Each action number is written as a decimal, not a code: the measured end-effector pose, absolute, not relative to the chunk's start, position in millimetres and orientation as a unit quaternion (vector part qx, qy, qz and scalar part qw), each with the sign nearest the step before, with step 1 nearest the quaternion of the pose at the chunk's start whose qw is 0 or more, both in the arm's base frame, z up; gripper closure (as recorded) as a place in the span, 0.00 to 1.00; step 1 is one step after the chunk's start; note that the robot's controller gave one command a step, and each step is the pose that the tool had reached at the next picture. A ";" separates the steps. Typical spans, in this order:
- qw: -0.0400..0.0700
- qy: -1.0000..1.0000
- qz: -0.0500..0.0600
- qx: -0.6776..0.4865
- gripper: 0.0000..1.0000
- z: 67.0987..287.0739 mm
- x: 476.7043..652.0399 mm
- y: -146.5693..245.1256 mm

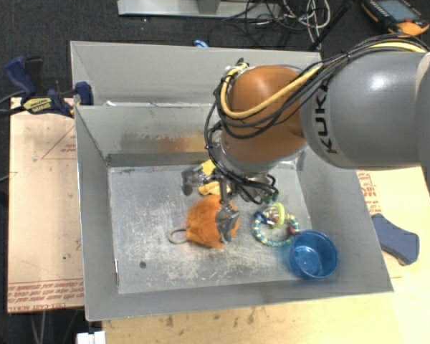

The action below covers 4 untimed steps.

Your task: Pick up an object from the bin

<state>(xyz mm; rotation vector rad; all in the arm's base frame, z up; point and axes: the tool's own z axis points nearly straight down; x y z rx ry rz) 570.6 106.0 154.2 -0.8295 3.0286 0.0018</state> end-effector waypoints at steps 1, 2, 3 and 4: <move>0.003 0.936 0.000 -0.353 0.00 111.2 598.3 100.5; 0.000 0.867 0.001 -0.499 1.00 74.4 635.8 72.7; 0.000 0.867 0.001 -0.499 1.00 74.4 635.8 72.7; 0.000 0.867 0.002 -0.499 1.00 77.9 634.9 72.9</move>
Offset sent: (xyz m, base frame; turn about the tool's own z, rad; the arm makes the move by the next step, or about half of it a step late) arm 0.0636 -0.0347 -0.0842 -0.5141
